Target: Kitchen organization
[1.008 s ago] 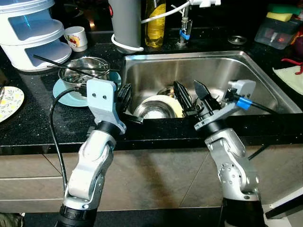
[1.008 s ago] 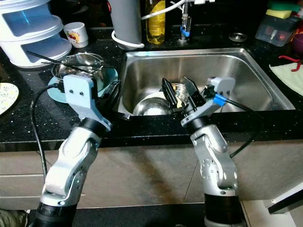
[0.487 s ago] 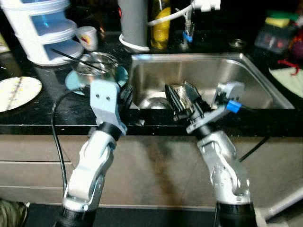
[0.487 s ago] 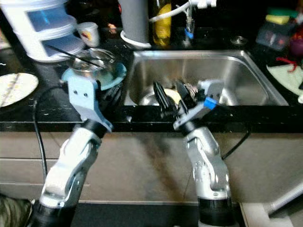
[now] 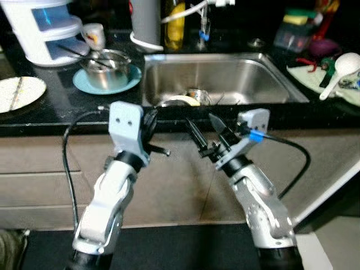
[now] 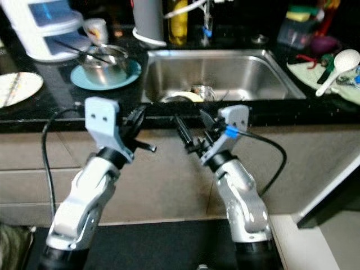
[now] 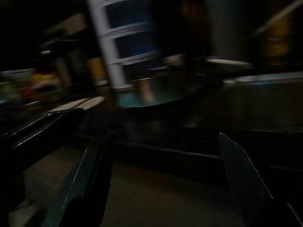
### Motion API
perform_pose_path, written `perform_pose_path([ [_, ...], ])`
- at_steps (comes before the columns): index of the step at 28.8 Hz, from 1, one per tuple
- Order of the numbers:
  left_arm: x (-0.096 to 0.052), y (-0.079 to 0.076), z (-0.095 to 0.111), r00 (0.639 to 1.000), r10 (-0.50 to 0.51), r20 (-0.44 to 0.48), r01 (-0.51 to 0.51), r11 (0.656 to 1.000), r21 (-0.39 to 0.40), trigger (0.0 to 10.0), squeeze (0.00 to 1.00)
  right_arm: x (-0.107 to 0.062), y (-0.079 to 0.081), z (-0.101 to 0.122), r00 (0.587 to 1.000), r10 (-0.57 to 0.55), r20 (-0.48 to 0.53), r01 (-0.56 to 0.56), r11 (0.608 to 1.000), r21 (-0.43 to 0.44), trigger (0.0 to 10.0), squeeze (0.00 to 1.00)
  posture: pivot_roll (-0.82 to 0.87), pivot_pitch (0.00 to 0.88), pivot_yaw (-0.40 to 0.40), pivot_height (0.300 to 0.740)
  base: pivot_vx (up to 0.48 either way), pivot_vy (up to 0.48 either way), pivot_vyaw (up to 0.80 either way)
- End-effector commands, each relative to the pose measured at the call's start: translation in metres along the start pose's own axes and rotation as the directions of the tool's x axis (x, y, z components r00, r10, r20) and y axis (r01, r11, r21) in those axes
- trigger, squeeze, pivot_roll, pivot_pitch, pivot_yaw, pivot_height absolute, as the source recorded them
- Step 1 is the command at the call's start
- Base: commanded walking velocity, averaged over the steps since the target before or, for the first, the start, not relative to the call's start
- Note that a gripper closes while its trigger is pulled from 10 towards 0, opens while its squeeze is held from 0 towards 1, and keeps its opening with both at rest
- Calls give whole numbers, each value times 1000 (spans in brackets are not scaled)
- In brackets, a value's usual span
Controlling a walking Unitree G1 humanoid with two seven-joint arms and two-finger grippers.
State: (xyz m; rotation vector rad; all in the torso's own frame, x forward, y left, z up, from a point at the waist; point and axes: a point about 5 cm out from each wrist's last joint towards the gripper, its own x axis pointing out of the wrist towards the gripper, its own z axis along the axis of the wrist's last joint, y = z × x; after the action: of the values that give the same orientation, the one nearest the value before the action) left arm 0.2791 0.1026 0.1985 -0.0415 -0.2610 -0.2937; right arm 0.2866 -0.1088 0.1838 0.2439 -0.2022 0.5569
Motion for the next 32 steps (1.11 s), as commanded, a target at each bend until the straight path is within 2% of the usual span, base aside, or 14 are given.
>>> perform_pose_path([
  [1,-2,2,-6,1000,11,-28,-10,1000,11,10000,0,-2,1,-2,1000,24,-20,-24,1000,-9,10000,0,1,5,-6,740,0,0,781],
  [11,-5,7,-11,998,30,-48,-29,999,22,10000,0,-5,3,-3,998,54,-38,-55,998,-27,10000,0,0,13,-6,740,0,0,781],
  [20,-4,21,-8,996,82,-35,-81,996,31,10000,0,0,10,0,993,109,-39,-111,992,-51,10000,0,8,12,-6,740,0,0,781],
  [32,-2,20,-5,997,75,-18,-74,997,29,10000,0,2,12,1,993,116,-27,-118,991,-65,10000,0,12,10,4,740,0,0,781],
])
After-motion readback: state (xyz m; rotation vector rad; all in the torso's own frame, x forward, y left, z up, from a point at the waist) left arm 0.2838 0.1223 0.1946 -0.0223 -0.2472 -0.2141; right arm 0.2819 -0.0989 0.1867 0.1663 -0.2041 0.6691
